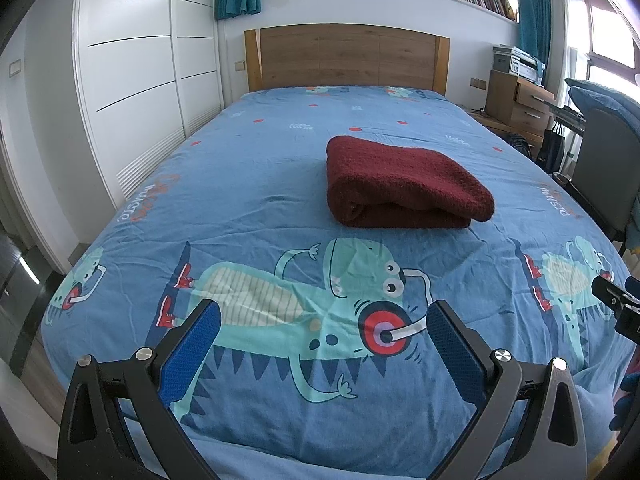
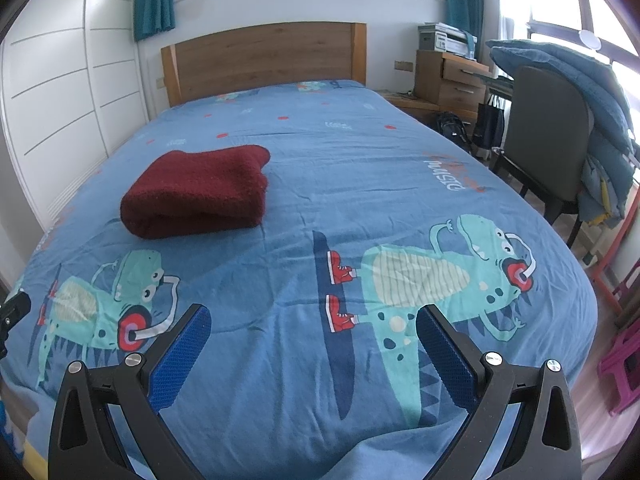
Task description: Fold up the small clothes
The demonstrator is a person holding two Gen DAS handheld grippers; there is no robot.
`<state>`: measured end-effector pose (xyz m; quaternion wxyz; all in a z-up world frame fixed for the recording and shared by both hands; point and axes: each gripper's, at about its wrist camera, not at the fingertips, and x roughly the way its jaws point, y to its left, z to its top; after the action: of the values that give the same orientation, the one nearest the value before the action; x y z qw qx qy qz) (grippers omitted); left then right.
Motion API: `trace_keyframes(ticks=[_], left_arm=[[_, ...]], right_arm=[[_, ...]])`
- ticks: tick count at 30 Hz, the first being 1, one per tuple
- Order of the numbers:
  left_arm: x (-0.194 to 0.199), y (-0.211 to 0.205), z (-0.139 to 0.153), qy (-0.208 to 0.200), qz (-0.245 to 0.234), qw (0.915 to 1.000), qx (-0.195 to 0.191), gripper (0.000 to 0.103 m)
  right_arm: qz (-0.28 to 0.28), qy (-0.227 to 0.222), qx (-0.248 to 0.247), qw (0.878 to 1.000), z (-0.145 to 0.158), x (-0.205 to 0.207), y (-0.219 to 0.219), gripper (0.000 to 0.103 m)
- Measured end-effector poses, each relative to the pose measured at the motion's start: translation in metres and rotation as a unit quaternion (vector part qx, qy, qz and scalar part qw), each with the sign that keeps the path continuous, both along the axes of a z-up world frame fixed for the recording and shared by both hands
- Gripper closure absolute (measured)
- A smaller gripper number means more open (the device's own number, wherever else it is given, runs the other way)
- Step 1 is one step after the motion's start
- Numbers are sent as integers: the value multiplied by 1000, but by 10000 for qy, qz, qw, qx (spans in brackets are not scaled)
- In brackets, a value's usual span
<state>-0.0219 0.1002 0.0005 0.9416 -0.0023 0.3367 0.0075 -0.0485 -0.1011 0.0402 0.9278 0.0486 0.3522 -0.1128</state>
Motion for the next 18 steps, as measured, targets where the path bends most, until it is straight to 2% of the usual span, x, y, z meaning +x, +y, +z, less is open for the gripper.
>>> trace_keyframes(ticks=[18], left_arm=[[-1,0,-2,19,5,10000,-6,1]], right_arm=[[20,14,-9,10000,0,0,-1,0]])
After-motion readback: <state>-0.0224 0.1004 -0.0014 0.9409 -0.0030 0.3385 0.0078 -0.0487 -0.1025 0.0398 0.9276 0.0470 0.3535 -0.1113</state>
